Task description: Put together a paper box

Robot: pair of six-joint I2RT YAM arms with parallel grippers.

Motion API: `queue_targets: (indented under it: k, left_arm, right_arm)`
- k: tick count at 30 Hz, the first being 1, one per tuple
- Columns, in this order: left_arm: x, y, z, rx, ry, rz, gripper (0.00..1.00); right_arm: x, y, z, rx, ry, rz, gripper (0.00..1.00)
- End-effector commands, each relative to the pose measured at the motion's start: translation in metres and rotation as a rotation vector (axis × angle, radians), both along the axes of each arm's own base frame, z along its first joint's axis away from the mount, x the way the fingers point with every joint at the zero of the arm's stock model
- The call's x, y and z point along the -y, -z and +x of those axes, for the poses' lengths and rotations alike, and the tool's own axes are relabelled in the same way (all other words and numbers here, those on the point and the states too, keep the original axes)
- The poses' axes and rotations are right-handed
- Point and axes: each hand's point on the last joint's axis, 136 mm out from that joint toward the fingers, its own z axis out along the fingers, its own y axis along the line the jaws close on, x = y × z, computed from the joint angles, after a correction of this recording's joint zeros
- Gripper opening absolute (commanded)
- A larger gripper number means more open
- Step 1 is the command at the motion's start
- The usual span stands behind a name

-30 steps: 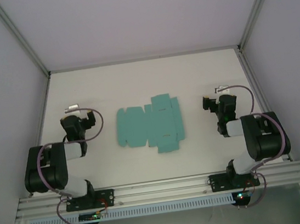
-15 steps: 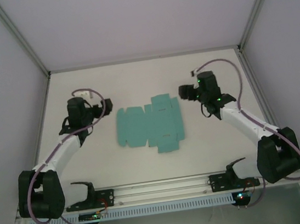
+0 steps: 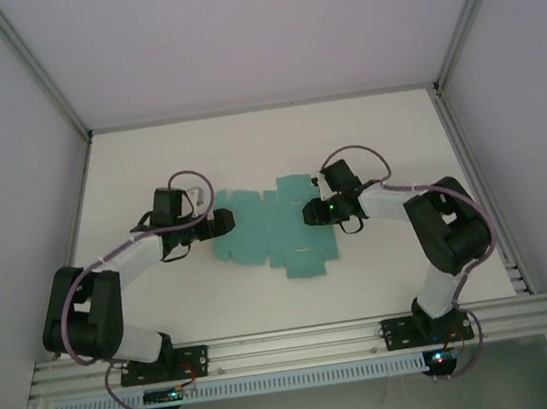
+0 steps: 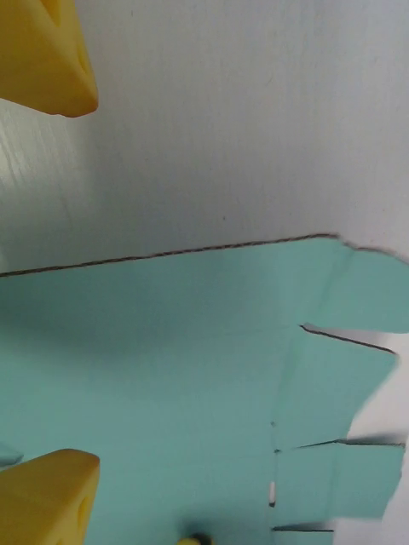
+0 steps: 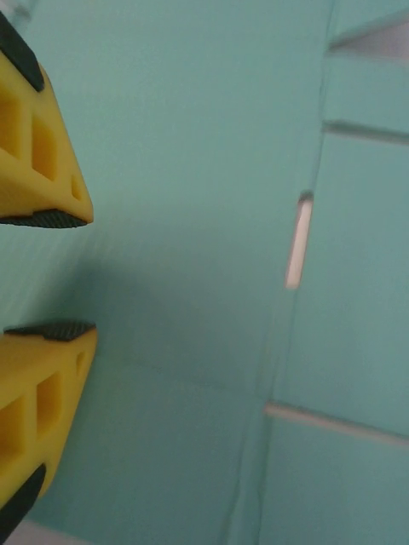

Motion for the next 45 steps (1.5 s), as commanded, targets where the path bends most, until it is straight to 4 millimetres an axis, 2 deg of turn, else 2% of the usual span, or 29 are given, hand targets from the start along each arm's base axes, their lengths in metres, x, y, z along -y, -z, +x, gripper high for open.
queue_targets:
  k: [1, 5, 10, 13, 16, 20, 23, 27, 31, 34, 38, 40, 43, 45]
  left_arm:
    - [0.016, -0.007, 0.003, 0.014, 0.053, -0.081, 0.99]
    - [0.025, -0.006, 0.008, 0.028, 0.071, -0.143, 0.94]
    - [0.043, -0.015, 0.013, 0.059, 0.112, -0.29, 0.73]
    - [0.052, -0.024, 0.018, 0.088, 0.13, -0.377, 0.56]
    - [0.051, -0.027, 0.027, 0.103, 0.103, -0.402, 0.29]
    - [0.043, -0.042, 0.035, 0.147, 0.075, -0.436, 0.0]
    - [0.041, -0.063, 0.036, 0.19, 0.081, -0.461, 0.0]
    - [0.04, -0.105, 0.035, 0.278, 0.1, -0.51, 0.0]
    - [0.039, -0.151, 0.029, 0.368, 0.111, -0.569, 0.0]
    - [0.038, -0.183, 0.022, 0.426, 0.116, -0.622, 0.0]
    - [0.036, -0.218, 0.008, 0.49, 0.128, -0.693, 0.0]
    - [0.035, -0.226, 0.003, 0.509, 0.126, -0.701, 0.0]
    - [0.032, -0.235, -0.002, 0.54, 0.116, -0.723, 0.0]
    - [0.034, -0.241, -0.007, 0.555, 0.131, -0.749, 0.0]
  right_arm:
    - [0.007, 0.02, -0.004, -0.027, 0.0, -0.002, 0.37]
    - [0.017, 0.033, -0.003, -0.034, 0.016, 0.021, 0.37]
    - [0.018, 0.041, -0.004, -0.042, 0.002, 0.066, 0.35]
    - [0.016, 0.037, -0.002, -0.013, -0.017, 0.068, 0.35]
    - [0.016, 0.029, 0.0, 0.009, -0.024, 0.07, 0.35]
    - [0.022, 0.004, 0.009, 0.057, -0.021, 0.05, 0.38]
    - [0.026, -0.034, 0.019, 0.128, -0.029, 0.041, 0.49]
    - [0.034, -0.091, 0.023, 0.223, -0.009, 0.056, 0.74]
    - [0.047, -0.138, 0.016, 0.291, 0.026, 0.117, 0.86]
    - [0.051, -0.163, 0.007, 0.339, 0.02, 0.2, 0.88]
    - [0.058, -0.186, 0.002, 0.369, 0.039, 0.289, 0.87]
    - [0.057, -0.195, 0.0, 0.387, 0.02, 0.334, 0.84]
    - [0.046, -0.204, -0.005, 0.394, -0.047, 0.41, 0.79]
    - [0.042, -0.209, -0.006, 0.392, -0.069, 0.438, 0.67]
